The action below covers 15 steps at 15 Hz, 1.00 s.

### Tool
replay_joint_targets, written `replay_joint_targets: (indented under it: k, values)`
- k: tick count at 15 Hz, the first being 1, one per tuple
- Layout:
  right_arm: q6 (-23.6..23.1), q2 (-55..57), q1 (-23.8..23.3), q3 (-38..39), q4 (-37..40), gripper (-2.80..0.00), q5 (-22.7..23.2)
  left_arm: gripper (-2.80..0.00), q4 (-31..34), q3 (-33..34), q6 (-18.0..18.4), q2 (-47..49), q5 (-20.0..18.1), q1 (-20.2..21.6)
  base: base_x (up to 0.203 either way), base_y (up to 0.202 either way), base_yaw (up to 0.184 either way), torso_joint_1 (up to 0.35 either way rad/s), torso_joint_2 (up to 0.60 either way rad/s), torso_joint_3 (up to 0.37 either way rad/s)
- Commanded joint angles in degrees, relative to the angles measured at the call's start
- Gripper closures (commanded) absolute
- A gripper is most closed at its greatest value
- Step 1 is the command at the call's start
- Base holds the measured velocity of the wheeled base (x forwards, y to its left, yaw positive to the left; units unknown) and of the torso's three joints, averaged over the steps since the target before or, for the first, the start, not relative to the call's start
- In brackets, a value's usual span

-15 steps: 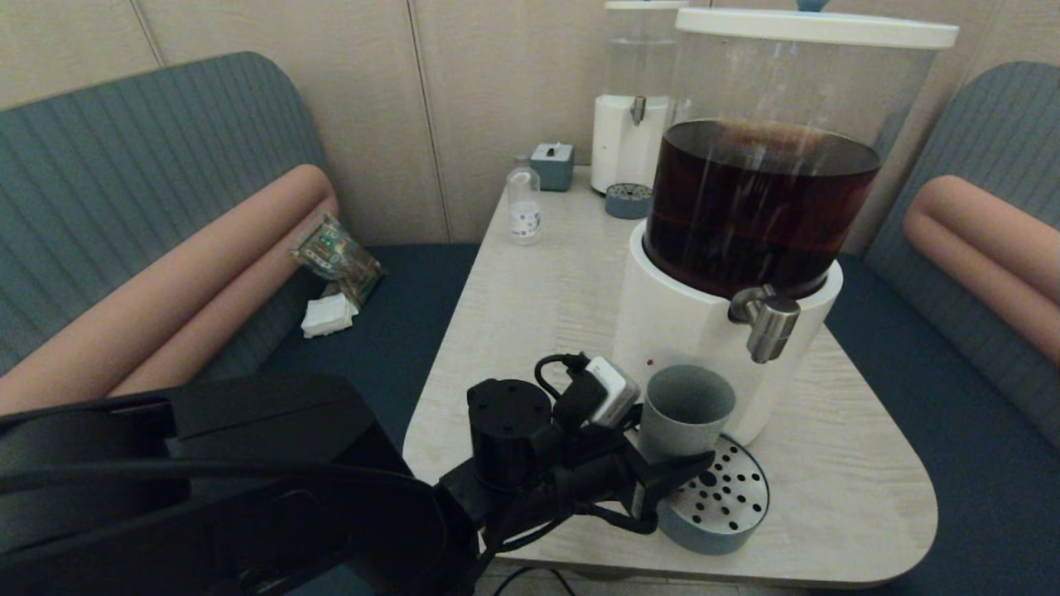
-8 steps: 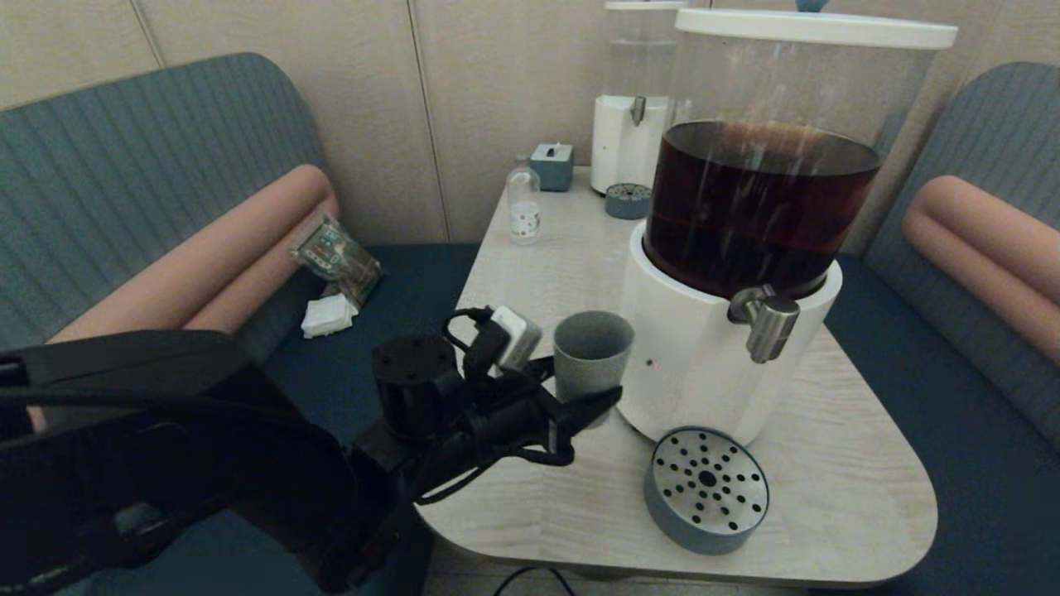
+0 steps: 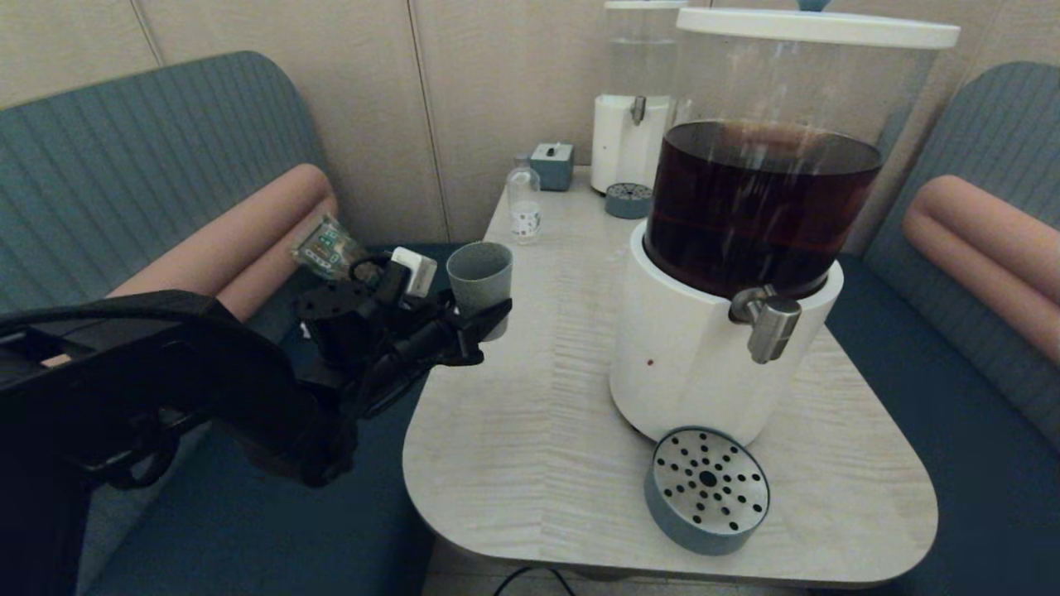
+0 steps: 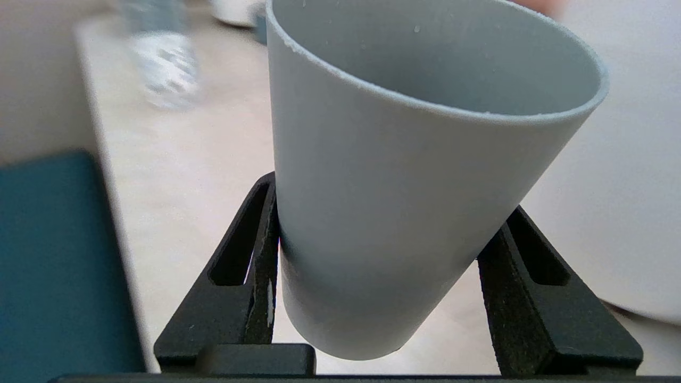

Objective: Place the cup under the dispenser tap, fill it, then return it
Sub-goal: Place the cup next to the water dispenser

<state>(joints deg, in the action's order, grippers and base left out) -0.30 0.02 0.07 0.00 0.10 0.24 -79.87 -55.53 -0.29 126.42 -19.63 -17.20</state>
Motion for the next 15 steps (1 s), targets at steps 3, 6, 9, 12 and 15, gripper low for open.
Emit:
replay_joint_targets:
  k: [3,6,9,12,15]
  values:
    - [0.0,0.0,0.0,0.0,0.0,0.0,0.0,0.0,-0.5,-8.5,-0.1,9.5,-0.1,1.4,0.0,0.0,0.0,0.0,0.0,0.0]
    - [0.0,0.0,0.0,0.0,0.0,0.0,0.0,0.0,-0.6,-10.4,-0.1,13.3,-0.1,1.5,0.0,0.0,0.0,0.0,0.0,0.0]
    - [0.0,0.0,0.0,0.0,0.0,0.0,0.0,0.0,-0.8,-10.5,-0.2,14.7,-0.2,1.5,0.0,0.0,0.0,0.0,0.0,0.0]
    - [0.0,0.1,0.0,0.0,0.0,0.0,0.1,0.0,-0.7,-10.8,-0.3,15.3,-0.1,1.4,0.0,0.0,0.0,0.0,0.0,0.0]
    - [0.0,0.1,0.0,0.0,0.0,0.0,0.0,0.0,-0.5,-11.1,-0.3,15.3,-0.1,1.4,0.0,0.0,0.0,0.0,0.0,0.0]
